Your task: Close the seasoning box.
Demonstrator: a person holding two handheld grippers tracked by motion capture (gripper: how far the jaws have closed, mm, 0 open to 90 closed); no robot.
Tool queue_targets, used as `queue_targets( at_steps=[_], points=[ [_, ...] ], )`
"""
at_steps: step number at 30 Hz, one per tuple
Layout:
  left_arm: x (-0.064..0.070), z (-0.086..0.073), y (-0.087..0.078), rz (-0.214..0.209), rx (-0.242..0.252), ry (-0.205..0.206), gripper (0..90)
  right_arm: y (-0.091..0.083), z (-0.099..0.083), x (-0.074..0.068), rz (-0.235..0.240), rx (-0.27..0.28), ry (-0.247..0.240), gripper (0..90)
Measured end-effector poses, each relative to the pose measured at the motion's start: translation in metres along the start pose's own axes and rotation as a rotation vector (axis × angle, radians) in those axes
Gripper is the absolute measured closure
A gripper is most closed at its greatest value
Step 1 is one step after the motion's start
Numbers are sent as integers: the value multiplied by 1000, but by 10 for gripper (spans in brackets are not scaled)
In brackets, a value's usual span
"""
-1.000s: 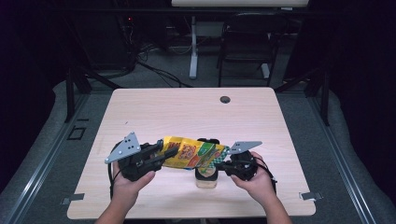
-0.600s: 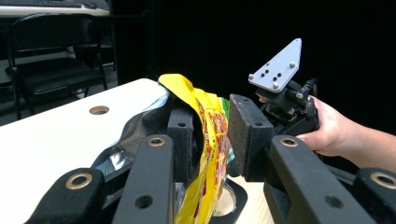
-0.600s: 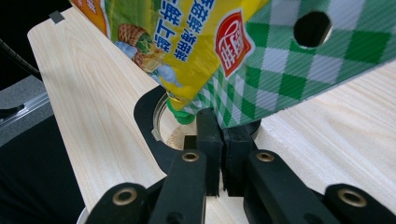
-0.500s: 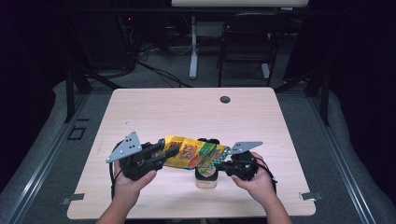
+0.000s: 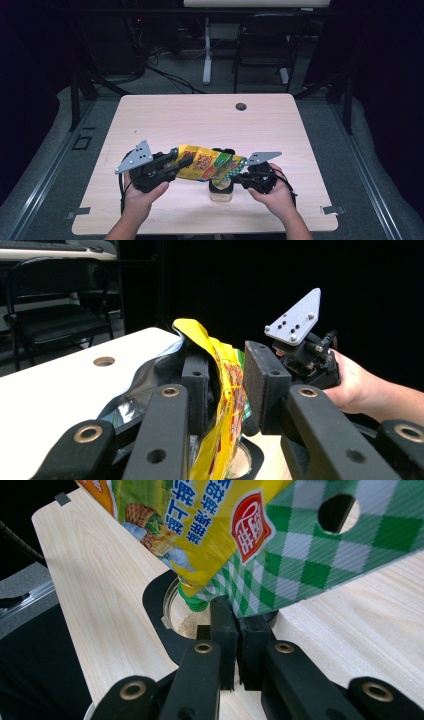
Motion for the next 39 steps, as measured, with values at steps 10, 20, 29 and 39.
queue_targets(
  at_steps=[10, 20, 29, 39],
  points=[
    [1, 1, 3, -10, 4, -1, 731, 1, -1, 1, 2, 0, 6, 873],
    [1, 2, 6, -17, 6, -4, 732, 0, -2, 3, -2, -5, 8, 874],
    [2, 3, 9, -18, 4, -2, 734, -2, -2, 4, -2, 3, 20, 873],
    [5, 5, 13, -31, 10, -2, 734, -6, -4, 7, 4, 2, 30, 857]
  ],
)
Point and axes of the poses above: each handheld gripper's, and its own axes: y roughly forward along the jaws, z roughly out of its top, x roughly to its right, the point moved 1 cm from there along y, roughly forward along the jaws, and after that the axes turned 2 degrees about -y, right-handed, at the moved point
